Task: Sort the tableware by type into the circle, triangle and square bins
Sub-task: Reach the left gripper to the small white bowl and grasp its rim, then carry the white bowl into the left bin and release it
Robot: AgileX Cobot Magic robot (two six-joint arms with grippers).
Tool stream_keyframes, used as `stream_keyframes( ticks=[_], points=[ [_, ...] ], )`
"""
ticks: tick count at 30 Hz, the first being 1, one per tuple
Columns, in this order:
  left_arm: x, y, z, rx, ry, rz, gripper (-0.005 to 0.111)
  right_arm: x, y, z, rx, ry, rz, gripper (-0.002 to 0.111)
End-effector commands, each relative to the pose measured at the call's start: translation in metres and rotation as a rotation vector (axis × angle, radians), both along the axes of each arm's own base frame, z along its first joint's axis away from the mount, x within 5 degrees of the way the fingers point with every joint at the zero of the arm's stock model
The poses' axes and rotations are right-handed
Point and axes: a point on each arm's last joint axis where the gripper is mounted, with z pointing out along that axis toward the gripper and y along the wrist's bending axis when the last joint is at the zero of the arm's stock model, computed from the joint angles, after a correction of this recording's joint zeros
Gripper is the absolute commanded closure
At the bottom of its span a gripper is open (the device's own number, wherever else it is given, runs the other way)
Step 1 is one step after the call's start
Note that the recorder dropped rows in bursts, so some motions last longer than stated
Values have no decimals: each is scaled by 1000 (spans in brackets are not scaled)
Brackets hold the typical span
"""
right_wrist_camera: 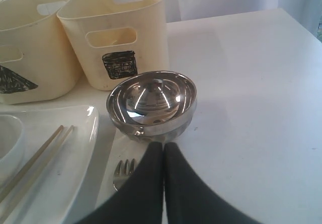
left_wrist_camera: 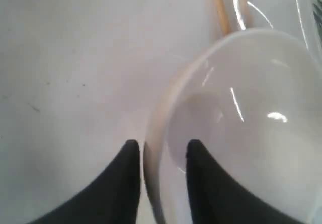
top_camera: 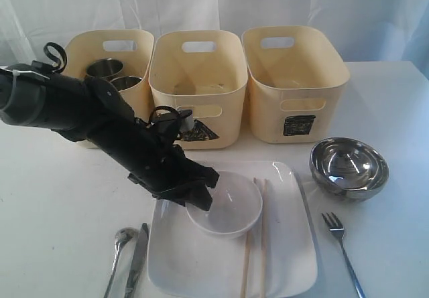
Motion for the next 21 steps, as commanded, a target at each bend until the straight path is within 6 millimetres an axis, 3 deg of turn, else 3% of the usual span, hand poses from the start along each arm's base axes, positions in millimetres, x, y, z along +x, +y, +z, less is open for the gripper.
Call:
stream_keyframes(
  ticks=[1,3,11,21],
  points=[
    [-2,-5,1,-14,-8,11,95,0,-1,0,-5,-9,-9,108],
    [-2,-5,1,-18,-9,18,106,0,-1,0,-5,-9,-9,108],
    [-5,-4,20,-42,-58,-1,107,0,-1,0,-5,-9,-9,108],
    [-20,12,101,-119,-327,-14,107,0,-1,0,-5,-9,-9,108]
  ],
)
